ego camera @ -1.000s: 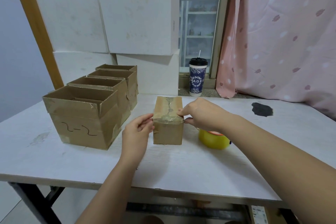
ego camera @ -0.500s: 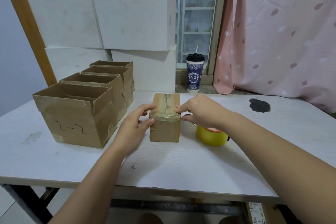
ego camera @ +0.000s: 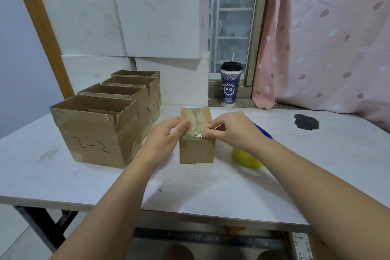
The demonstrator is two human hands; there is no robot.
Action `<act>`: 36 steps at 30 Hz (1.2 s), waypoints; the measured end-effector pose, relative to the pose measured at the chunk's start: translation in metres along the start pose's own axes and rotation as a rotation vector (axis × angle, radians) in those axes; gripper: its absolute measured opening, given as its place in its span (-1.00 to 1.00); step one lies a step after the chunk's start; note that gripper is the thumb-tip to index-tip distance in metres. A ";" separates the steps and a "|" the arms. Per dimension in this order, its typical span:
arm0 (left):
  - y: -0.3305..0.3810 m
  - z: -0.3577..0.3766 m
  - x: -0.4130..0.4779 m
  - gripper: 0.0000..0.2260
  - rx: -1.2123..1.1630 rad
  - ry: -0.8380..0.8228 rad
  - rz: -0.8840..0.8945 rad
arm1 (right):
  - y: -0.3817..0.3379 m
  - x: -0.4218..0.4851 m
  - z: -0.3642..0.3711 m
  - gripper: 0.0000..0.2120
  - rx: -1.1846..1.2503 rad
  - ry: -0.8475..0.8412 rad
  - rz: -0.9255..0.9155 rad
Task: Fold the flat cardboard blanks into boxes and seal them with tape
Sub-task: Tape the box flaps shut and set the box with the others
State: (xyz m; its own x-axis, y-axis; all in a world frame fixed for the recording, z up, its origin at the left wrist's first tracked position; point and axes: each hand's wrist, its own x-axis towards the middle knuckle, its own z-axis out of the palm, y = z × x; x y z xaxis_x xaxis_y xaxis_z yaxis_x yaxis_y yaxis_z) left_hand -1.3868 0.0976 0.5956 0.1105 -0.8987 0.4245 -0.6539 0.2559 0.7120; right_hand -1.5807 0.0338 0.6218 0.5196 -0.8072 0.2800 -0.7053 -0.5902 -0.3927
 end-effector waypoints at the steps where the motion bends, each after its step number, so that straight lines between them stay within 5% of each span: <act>1: 0.001 0.000 0.000 -0.76 -0.051 -0.028 -0.025 | 0.000 -0.001 0.002 -0.62 0.000 0.011 0.001; 6: 0.000 0.002 0.000 -0.86 -0.107 -0.145 -0.008 | 0.002 -0.006 0.006 -0.61 0.031 0.057 -0.021; 15: -0.011 0.015 -0.011 -0.61 -0.044 -0.066 0.107 | 0.004 -0.015 0.006 -0.55 -0.033 -0.012 -0.092; 25: -0.006 0.029 -0.015 -0.76 -0.190 0.064 0.068 | 0.003 -0.023 0.014 -0.65 0.093 0.093 -0.052; 32: -0.015 0.009 -0.017 -0.58 -0.220 -0.203 0.036 | 0.017 -0.028 0.009 -0.67 0.098 0.011 -0.088; 36: -0.012 0.003 -0.016 -0.61 -0.196 -0.223 0.029 | 0.021 -0.029 0.005 -0.62 0.091 -0.021 -0.075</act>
State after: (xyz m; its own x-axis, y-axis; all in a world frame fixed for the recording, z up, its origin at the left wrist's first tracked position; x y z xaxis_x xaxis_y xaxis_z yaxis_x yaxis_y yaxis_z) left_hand -1.3834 0.1078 0.5789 -0.0876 -0.9406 0.3281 -0.4946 0.3269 0.8053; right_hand -1.6075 0.0446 0.6009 0.5801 -0.7597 0.2939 -0.6175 -0.6454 -0.4496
